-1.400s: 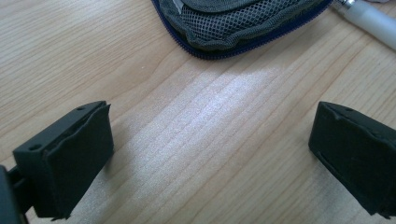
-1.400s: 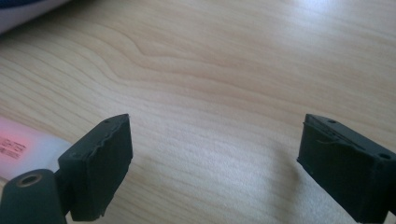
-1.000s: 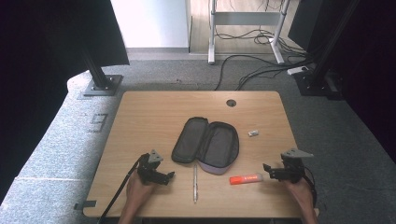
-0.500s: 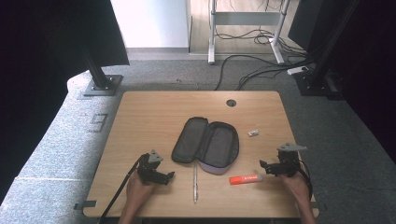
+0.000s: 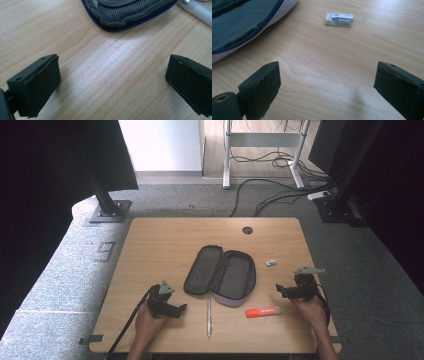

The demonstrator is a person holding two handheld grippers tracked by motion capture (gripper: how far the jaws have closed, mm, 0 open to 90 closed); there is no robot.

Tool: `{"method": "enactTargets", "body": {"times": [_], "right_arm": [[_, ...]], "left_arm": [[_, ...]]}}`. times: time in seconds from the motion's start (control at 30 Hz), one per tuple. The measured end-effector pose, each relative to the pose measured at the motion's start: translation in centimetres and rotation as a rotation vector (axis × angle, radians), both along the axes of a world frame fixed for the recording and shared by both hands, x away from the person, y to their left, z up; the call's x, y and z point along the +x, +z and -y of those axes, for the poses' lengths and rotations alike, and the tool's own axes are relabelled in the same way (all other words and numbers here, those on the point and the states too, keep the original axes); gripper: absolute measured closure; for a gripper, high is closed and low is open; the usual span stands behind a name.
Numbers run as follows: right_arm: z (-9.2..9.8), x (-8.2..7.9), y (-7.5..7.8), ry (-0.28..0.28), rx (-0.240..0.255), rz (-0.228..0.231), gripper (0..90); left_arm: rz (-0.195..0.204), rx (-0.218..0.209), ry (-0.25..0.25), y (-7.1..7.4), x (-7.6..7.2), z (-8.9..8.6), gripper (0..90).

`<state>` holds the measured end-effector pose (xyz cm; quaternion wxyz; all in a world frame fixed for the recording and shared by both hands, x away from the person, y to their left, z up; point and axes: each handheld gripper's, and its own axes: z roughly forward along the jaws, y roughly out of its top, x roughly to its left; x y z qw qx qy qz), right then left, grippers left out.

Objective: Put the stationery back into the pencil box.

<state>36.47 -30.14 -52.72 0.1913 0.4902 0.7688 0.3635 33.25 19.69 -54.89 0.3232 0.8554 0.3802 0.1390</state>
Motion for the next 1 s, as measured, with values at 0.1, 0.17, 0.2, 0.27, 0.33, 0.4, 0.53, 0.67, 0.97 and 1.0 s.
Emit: {"method": "enactTargets", "body": {"times": [0.1, 0.17, 0.2, 0.27, 0.33, 0.4, 0.53, 0.67, 0.97, 1.0], "right_arm": [[-0.2, 0.5, 0.2, -0.002, -0.004, -0.001, 9.2], [-0.4, 0.9, 0.3, -0.004, -0.007, 0.001, 10.4], [-0.5, 1.1, 0.4, -0.004, -0.008, 0.002, 11.6], [-0.6, 1.4, 0.4, -0.005, -0.013, 0.005, 12.6], [-0.8, 1.8, 0.5, -0.007, -0.022, 0.006, 12.9], [-0.9, 2.2, 0.6, -0.009, -0.03, 0.012, 13.0], [-1.0, 2.8, 0.8, -0.015, -0.033, 0.01, 13.7], [-1.1, 3.6, 0.9, -0.013, -0.025, 0.006, 17.6], [-1.5, 5.4, 0.5, -0.017, -0.02, -0.001, 24.8], [-1.5, 5.5, 0.4, -0.018, -0.019, -0.003, 25.9]], "left_arm": [[0.0, 0.0, 0.0, 0.0, 0.0, 0.0, 0.0], [0.0, 0.0, 0.0, 0.0, 0.0, 0.0, 0.0], [0.0, -0.001, 0.0, 0.0, 0.0, 0.0, 0.0], [0.0, -0.001, 0.0, 0.0, 0.0, 0.0, 0.0], [0.0, 0.0, 0.0, 0.0, 0.0, 0.0, 0.0], [0.0, 0.0, 0.0, 0.0, 0.0, 0.0, 0.0], [0.0, -0.001, 0.0, 0.0, 0.0, 0.0, 0.0], [0.0, -0.001, 0.0, 0.0, 0.0, 0.0, 0.0], [0.0, -0.001, 0.001, 0.0, 0.0, 0.0, 0.0], [0.0, -0.001, 0.0, 0.0, 0.0, 0.0, 0.0]]}}
